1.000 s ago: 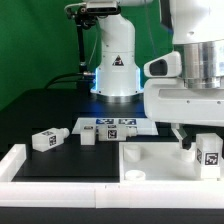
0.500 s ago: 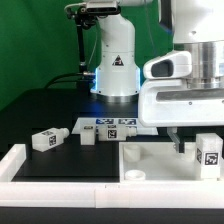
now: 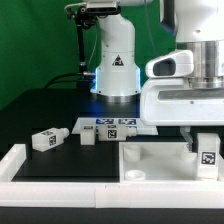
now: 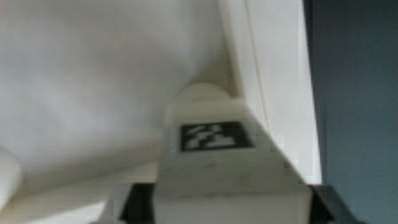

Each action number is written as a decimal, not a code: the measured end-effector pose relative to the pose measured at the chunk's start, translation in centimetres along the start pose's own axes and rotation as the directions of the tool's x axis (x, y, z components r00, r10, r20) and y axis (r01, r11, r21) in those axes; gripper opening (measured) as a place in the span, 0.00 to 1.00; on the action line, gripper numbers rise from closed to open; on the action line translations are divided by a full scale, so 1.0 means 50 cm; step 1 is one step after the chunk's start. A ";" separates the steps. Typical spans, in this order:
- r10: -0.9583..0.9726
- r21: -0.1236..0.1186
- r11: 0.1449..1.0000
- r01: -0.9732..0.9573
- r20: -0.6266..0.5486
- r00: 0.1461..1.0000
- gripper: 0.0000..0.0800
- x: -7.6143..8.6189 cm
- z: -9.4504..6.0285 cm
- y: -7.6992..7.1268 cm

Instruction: Assemble one leg

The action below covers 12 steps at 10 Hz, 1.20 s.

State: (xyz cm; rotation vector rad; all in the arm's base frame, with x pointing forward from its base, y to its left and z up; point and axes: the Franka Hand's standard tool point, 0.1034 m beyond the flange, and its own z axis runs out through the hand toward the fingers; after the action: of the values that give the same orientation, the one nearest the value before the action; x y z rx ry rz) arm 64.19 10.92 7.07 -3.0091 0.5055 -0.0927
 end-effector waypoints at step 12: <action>0.562 0.017 0.826 -0.563 0.020 0.827 0.78 -0.001 -0.002 0.003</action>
Offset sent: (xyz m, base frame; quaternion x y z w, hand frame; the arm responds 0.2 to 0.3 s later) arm 0.0135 0.0111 -0.0102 -0.0005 0.0098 0.5201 0.8541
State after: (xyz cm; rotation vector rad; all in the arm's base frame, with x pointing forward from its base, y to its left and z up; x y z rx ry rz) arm 64.08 10.81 7.15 -2.6949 1.3512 -0.0322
